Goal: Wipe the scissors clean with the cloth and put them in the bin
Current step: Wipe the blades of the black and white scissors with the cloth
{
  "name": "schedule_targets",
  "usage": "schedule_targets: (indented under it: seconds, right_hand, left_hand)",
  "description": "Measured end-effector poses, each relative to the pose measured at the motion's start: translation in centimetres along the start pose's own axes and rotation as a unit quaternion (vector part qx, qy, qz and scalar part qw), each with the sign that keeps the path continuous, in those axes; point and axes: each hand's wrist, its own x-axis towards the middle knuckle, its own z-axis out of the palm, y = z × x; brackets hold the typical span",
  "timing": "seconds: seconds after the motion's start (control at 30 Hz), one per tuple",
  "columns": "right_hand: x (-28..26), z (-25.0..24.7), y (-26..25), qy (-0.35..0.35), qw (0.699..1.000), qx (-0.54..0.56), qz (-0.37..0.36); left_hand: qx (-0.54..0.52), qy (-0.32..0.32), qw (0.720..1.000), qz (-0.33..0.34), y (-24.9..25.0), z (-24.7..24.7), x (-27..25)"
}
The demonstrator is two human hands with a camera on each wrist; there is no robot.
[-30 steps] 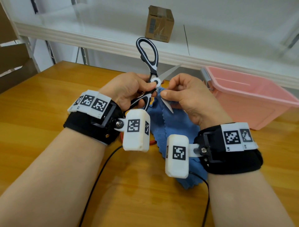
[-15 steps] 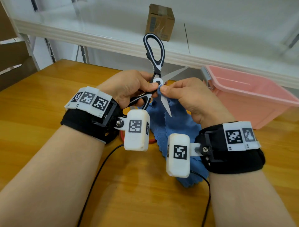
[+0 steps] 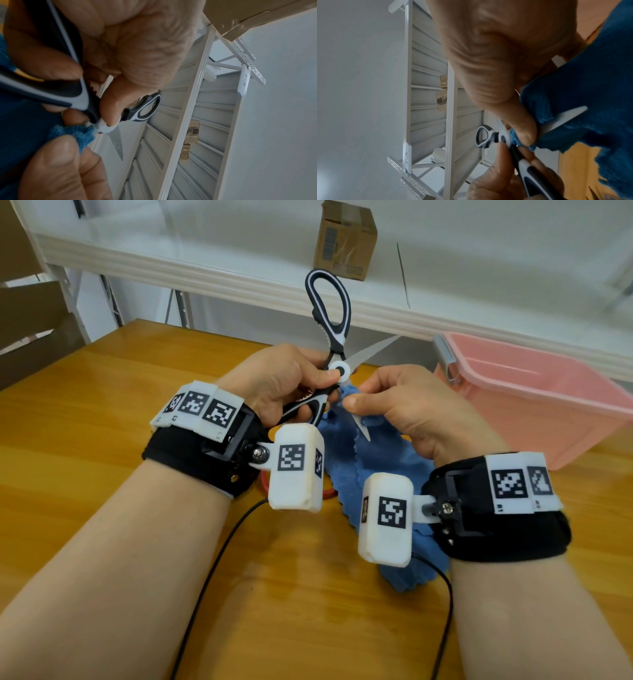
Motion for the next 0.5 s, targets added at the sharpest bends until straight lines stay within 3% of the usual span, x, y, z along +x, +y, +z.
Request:
schedule_targets:
  seconds: [0.27,0.5]
  right_hand:
    - [-0.3,0.5,-0.4,0.023,0.998,0.024,-0.045]
    - [0.0,0.9,-0.1,0.028,0.999,0.019,-0.041]
  left_hand:
    - [0.017,-0.014,1.000,0.005,0.2,-0.4,0.1]
    - [0.030,-0.025,0.999,0.018,0.0,-0.1,0.2]
